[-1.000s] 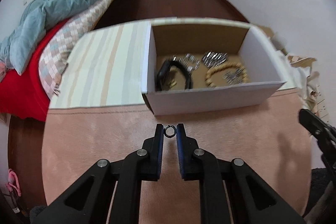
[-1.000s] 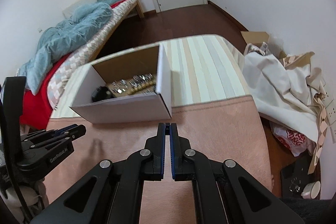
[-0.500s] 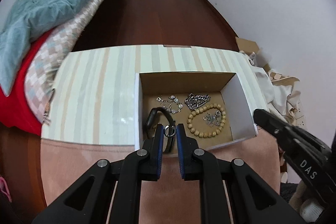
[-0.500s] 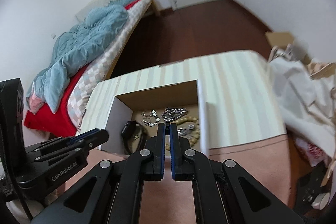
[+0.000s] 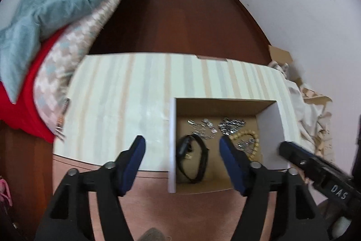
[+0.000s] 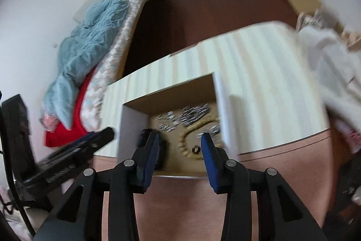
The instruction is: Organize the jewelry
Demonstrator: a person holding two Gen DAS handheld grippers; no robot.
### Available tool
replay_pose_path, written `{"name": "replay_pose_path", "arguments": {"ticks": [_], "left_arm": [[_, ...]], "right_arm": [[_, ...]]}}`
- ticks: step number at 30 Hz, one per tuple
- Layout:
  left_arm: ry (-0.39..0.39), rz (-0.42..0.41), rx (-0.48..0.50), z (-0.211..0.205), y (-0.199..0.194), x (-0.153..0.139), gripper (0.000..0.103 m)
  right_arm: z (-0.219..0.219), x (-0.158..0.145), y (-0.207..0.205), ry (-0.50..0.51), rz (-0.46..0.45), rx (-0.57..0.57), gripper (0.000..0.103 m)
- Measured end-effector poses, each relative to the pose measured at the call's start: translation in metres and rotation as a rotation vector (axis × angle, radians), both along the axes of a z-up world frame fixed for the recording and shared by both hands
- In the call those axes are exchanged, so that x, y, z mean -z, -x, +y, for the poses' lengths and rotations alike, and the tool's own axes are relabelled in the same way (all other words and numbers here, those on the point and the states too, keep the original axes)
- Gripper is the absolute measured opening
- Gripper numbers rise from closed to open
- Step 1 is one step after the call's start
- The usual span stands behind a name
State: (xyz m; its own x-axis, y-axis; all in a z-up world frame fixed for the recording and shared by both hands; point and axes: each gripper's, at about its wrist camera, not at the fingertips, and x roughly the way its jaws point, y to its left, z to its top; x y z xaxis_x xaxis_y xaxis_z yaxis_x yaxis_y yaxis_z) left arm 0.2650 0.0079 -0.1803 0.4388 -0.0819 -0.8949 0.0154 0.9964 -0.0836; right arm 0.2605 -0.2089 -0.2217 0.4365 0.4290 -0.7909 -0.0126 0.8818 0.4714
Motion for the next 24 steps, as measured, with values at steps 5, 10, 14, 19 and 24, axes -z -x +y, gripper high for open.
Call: {"name": "replay_pose_path", "arguments": {"ticks": [5,10,14,19,24], "left_arm": [[-0.080,-0.053,-0.039,0.010,0.017,-0.006,0.092],[-0.152,-0.063,-0.047,0.011,0.035,0.001,0.100],[-0.174,-0.063,-0.045,0.008,0.045,-0.001,0.101],[-0.165,-0.074,-0.067,0.008,0.059,-0.016,0.101],[-0.155,-0.100,-0.065,0.005,0.083,-0.045,0.101]], "right_arm": [[0.002,-0.016,0.013,0.231,-0.030,0.020,0.073],[0.012,-0.018,0.025,0.415,-0.021,0.020,0.100],[0.015,-0.024,0.031,0.473,-0.030,0.033,0.103],[0.016,-0.041,0.043,0.496,-0.048,0.048,0.103],[0.013,-0.069,0.069,0.510,-0.077,0.056,0.103]]}}
